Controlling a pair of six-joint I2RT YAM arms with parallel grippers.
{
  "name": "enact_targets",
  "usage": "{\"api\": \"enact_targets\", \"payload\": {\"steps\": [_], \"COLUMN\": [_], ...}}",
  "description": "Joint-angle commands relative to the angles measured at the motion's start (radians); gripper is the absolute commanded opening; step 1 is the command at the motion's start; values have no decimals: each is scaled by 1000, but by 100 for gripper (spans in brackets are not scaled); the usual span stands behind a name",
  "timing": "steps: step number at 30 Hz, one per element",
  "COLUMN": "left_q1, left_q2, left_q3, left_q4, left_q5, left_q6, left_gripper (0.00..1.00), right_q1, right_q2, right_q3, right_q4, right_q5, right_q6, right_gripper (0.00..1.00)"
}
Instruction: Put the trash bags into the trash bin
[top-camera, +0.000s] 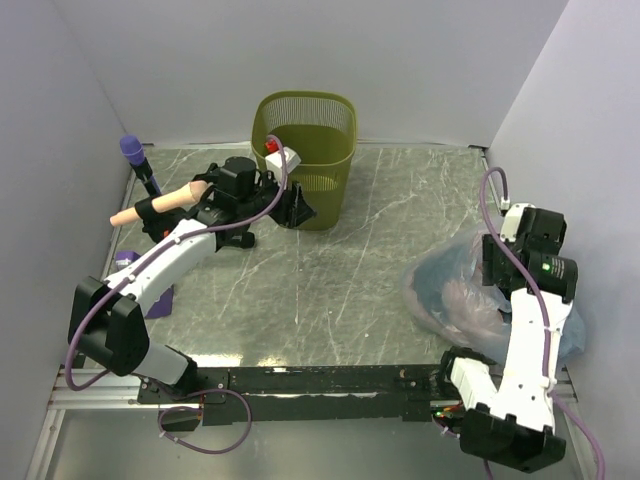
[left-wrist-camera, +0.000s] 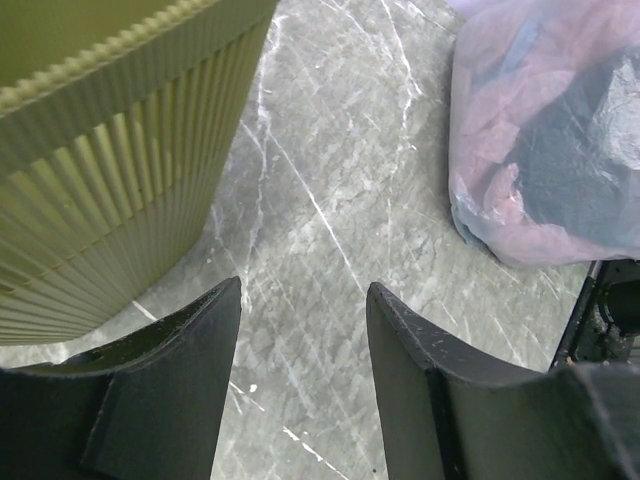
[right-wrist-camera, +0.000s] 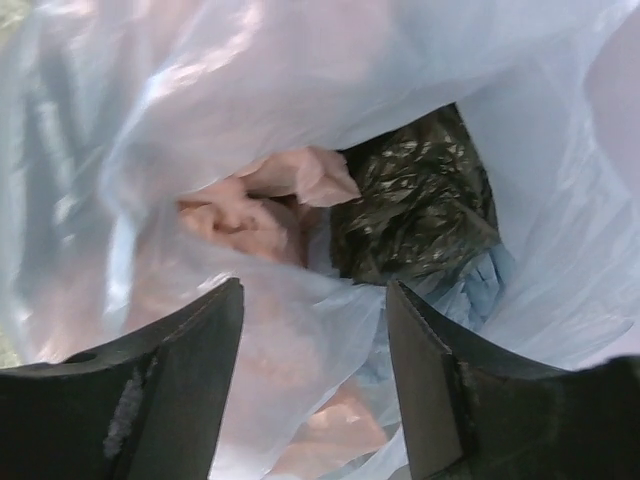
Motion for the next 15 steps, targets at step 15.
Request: {"api": "enact_targets", "payload": {"steps": [15], "left_q1": [-16], "left_q2": [-21], "left_q3": [25], "left_q4": [-27], "left_q5": [-9], "left_q6": [-4], "left_gripper": [58], "right_q1": [-167], "right_q2": [68], "right_q3": [-107], "right_q4": [192], "right_q5": [138], "right_q6": [-259], "right_gripper": [49]}}
